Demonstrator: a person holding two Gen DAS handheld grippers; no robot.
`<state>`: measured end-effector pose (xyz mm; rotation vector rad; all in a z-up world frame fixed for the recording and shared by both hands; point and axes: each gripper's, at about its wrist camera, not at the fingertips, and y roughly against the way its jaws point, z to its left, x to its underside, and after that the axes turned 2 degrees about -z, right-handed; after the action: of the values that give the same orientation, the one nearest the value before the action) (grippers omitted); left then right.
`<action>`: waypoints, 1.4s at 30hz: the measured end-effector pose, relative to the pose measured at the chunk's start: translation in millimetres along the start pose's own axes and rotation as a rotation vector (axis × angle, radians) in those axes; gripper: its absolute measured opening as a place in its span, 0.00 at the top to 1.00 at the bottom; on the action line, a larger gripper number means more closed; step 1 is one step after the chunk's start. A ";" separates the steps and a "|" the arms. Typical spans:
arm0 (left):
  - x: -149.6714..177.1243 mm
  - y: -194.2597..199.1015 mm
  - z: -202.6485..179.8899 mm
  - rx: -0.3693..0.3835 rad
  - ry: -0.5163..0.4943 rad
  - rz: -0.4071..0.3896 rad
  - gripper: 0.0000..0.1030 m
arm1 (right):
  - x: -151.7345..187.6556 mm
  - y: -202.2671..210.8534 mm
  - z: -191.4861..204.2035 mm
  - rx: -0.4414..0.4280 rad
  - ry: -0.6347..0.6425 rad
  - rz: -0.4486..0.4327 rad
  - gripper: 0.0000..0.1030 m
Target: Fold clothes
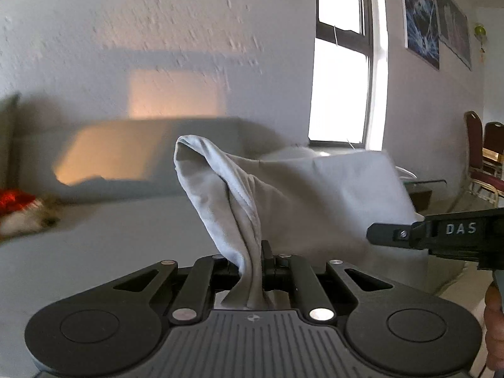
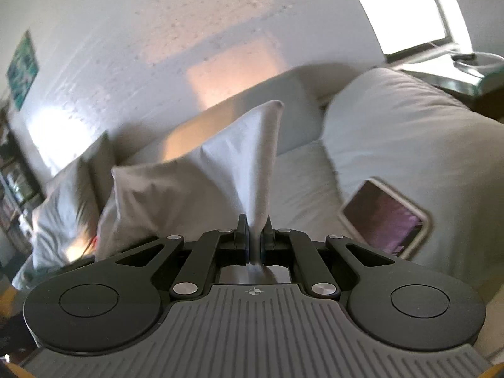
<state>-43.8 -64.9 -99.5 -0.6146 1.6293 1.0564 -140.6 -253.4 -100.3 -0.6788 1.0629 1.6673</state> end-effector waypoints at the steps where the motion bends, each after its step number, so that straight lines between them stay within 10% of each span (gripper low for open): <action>1: -0.4 -10.2 -6.1 0.017 0.013 0.021 0.93 | -2.7 0.6 -9.0 0.015 -0.010 -0.005 0.94; 13: -24.8 -143.8 -65.3 0.149 -0.001 0.045 0.91 | -52.1 -55.8 -98.5 0.268 0.001 -0.032 0.95; 17: -35.3 -203.5 -72.2 0.086 -0.004 0.155 0.59 | -82.2 -90.7 -121.8 0.354 0.012 -0.024 0.94; 20: -36.7 -207.8 -59.3 -0.013 0.045 0.194 0.57 | -97.5 -116.5 -141.6 0.509 0.031 0.024 0.53; 24: -25.7 -172.0 -38.0 -0.014 0.116 0.204 0.52 | -96.3 -87.2 -152.3 0.525 0.002 -0.007 0.39; 28: -5.5 -138.6 -40.9 0.073 0.102 0.222 0.71 | -82.7 -49.5 -148.1 0.452 -0.001 -0.003 0.40; 34: 14.2 -144.7 -68.6 0.105 -0.081 0.254 0.84 | -35.7 -43.3 -116.0 0.346 0.131 0.186 0.67; 37: 24.5 -147.2 -67.2 0.064 -0.131 0.344 0.84 | -10.0 -64.1 -113.5 0.388 0.186 0.345 0.79; 42: 14.7 -113.1 -60.9 0.004 -0.098 0.466 0.82 | 2.6 -56.3 -126.4 0.536 0.100 0.511 0.69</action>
<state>13.8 -170.3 -147.2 -0.1740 1.7287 1.3934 -95.4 -358.4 -178.3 -0.1407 1.7756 1.6569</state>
